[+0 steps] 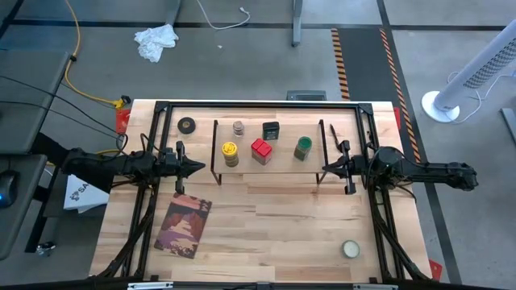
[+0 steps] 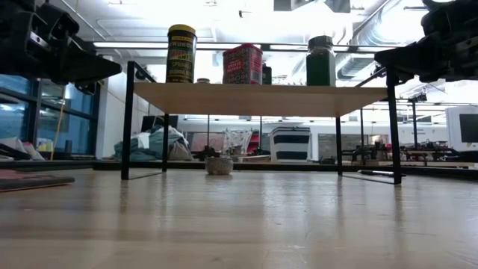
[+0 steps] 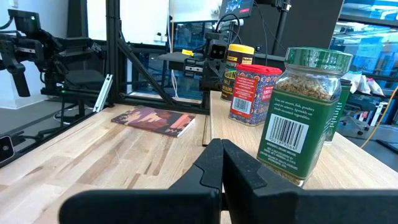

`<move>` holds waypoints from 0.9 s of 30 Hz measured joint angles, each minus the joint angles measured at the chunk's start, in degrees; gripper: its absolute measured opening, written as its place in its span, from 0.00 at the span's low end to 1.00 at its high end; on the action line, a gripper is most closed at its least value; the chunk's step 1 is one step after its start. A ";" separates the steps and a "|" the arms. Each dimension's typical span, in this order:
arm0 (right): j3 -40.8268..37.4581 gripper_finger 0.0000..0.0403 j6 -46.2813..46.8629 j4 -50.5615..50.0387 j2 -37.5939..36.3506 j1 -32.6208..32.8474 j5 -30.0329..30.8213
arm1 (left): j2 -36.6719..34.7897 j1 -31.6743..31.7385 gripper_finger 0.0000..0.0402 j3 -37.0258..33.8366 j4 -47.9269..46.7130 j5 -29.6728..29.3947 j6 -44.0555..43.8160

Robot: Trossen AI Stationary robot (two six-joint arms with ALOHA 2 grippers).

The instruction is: Shelf spices

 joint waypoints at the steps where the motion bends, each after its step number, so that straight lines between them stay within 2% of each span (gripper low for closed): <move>1: 0.01 0.00 0.00 0.00 0.00 0.00 -0.01 | 0.00 -0.02 0.00 0.00 0.00 0.00 0.00; 8: 0.00 0.00 0.00 0.25 0.02 0.01 -0.01 | -0.02 0.00 0.00 -0.02 0.00 0.00 0.02; 11: 0.00 0.00 2.33 6.64 0.03 -0.01 -0.03 | 0.00 -0.02 0.00 -0.01 0.01 0.00 0.00; 14: 2.12 0.00 18.95 19.37 0.07 0.04 -0.93 | -0.01 0.00 0.00 0.00 0.00 0.00 0.00; 16: 4.91 0.00 30.26 25.48 -0.02 0.03 2.73 | -0.02 0.00 0.00 0.00 0.02 0.00 0.00; 17: 6.93 0.00 35.47 25.31 0.00 0.03 5.92 | 0.00 -0.01 0.00 0.00 0.02 0.00 0.00; 19: 11.93 0.00 43.47 18.63 0.53 0.00 9.47 | -0.02 0.00 0.00 0.00 0.00 0.00 0.00; 20: 15.37 0.00 44.15 13.61 1.58 0.02 8.76 | 0.00 -0.02 0.00 0.00 0.00 0.00 0.00; 24: 31.39 0.00 36.59 -10.18 9.46 0.51 -5.54 | 0.00 0.00 0.00 0.00 0.00 0.00 0.00; 27: 41.37 0.00 29.87 -30.06 17.03 1.50 -10.67 | 0.00 -0.02 0.00 0.00 0.00 0.00 0.00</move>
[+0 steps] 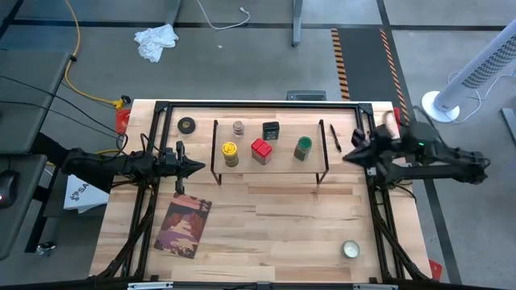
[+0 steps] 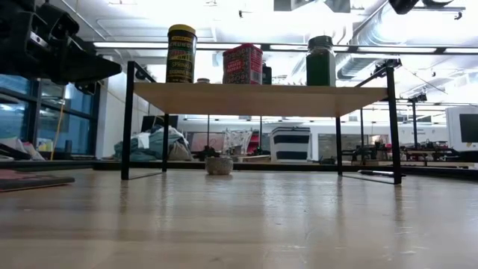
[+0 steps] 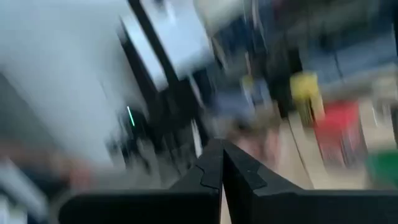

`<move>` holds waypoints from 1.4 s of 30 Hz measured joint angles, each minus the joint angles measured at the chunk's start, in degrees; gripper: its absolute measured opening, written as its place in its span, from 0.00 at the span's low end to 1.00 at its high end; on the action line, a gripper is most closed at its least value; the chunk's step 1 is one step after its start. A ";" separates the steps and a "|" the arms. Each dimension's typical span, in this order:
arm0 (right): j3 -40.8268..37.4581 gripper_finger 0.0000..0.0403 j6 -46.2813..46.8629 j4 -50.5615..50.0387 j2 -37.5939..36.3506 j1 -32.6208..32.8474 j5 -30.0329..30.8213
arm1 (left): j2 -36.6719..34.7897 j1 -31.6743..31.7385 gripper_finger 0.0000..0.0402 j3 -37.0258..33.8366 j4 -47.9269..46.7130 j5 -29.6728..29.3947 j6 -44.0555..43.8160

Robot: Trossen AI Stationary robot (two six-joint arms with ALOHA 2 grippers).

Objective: Shelf spices
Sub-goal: Move the shelf a quarter turn to the right on the table

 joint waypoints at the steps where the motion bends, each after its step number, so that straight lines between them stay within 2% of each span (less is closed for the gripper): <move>1: 2.70 0.00 -1.77 -4.81 2.29 0.35 -0.07 | -0.02 0.02 0.00 0.00 0.00 0.00 0.02; 4: 7.86 0.00 -2.33 -14.53 7.99 0.89 1.43 | -0.02 0.01 0.00 -0.01 0.01 0.00 0.01; 7: 10.03 0.00 2.57 -16.89 12.60 1.63 3.37 | 0.00 0.00 0.00 0.00 0.00 0.00 0.02; 11: 10.38 0.00 11.95 -13.31 17.41 4.34 3.73 | -0.01 0.01 0.00 0.00 0.00 0.00 0.00; 17: 10.52 0.00 23.57 -6.38 21.71 7.41 10.94 | 0.03 0.01 0.00 -0.05 2.18 0.01 -1.28; 21: 10.52 0.00 28.58 -2.77 23.01 8.82 14.43 | 0.02 0.00 0.00 -0.07 13.49 0.34 -15.35; 25: 10.52 0.00 28.78 -2.01 23.99 10.38 17.83 | -0.02 0.00 0.00 -0.04 26.31 -0.11 -31.07; 27: 10.52 0.00 28.92 -2.01 24.51 10.66 18.11 | 0.01 0.00 0.00 0.90 28.91 0.89 -36.73; 29: 10.52 0.00 31.76 -2.20 24.76 10.66 16.97 | 0.88 -0.02 0.00 3.97 25.32 4.22 -40.71; 30: 10.52 0.00 33.54 -2.59 24.77 10.69 15.63 | 1.86 -0.02 0.00 6.37 20.61 5.69 -42.72; 33: 10.54 0.00 36.85 -8.00 24.72 12.51 14.26 | 7.41 -0.02 0.00 15.60 0.29 6.46 -46.11; 35: 10.54 0.00 39.18 -14.88 24.74 14.92 16.83 | 12.54 0.00 0.00 21.81 -10.81 5.44 -44.30; 37: 10.41 0.00 42.39 -21.75 24.78 17.61 21.67 | 17.96 0.00 0.00 27.73 -17.84 3.67 -41.71; 39: 9.96 0.00 45.27 -25.81 24.87 20.12 25.96 | 22.78 0.01 0.00 33.26 -22.52 0.99 -39.31; 42: 9.84 0.00 46.82 -27.25 24.87 23.17 28.19 | 28.11 0.46 0.00 41.09 -25.98 -6.07 -34.01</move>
